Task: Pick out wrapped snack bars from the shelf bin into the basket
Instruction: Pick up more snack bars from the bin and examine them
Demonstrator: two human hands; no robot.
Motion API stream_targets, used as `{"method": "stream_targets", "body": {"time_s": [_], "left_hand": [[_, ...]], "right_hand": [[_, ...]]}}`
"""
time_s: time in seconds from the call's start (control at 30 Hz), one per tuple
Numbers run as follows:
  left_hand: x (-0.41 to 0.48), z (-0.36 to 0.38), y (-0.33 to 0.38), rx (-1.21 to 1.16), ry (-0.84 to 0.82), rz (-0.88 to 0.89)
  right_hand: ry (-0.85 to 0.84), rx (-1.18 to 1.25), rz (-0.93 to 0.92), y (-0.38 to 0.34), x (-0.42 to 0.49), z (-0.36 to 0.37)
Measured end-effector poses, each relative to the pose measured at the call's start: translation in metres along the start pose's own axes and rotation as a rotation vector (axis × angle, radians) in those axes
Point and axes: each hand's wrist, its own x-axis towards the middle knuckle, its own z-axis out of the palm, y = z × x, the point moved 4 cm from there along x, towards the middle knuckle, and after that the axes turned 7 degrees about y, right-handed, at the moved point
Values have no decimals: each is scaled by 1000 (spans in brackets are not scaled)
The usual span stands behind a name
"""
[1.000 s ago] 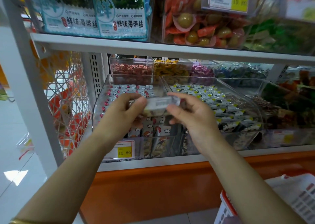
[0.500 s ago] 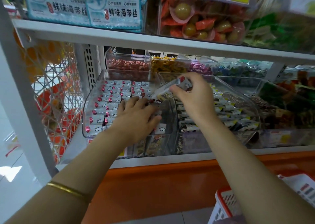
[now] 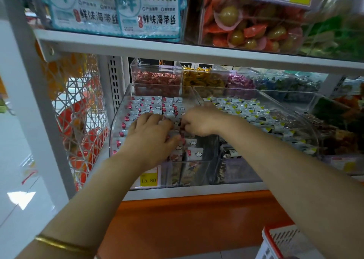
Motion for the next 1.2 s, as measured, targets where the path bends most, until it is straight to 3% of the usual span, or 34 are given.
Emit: {"method": "stream_targets", "body": {"time_s": [0.07,0.17,0.27,0.37,0.5,0.6,0.77,0.83,0.97,1.1,1.2], "left_hand": [[-2,-2,-3,-3,-13,-4],[-4,-6,-6,-23,-6,-13],[-5,-9,-8,-63,-1,-22],[-5,-10,-8,-85,11,-23],[-5,-11,-10,-100,30,-15],[-6,-14,-9,-151,80,-25],[-10,-30,-5,-409,237,-115],[-15,-31,-3,-580,198,-197],[-26,-25,4,-1073,19,-400],[-31,-26,-3,-1324,12,-482],[-33,-26,-10,-1413,61,-565]], "right_hand": [[-1,101,20,5,4,-3],[224,310,79,21,13,-16],[355,165,100,30,24,-18],[256,-114,58,18,33,-7],[279,-110,63,11,31,-6],[462,131,154,23,14,-19],[983,554,318,33,-48,-33],[1049,788,334,30,-69,-30],[904,1443,414,18,-95,-9],[654,2018,404,8,-101,14],[532,2177,361,6,-100,22]]}}
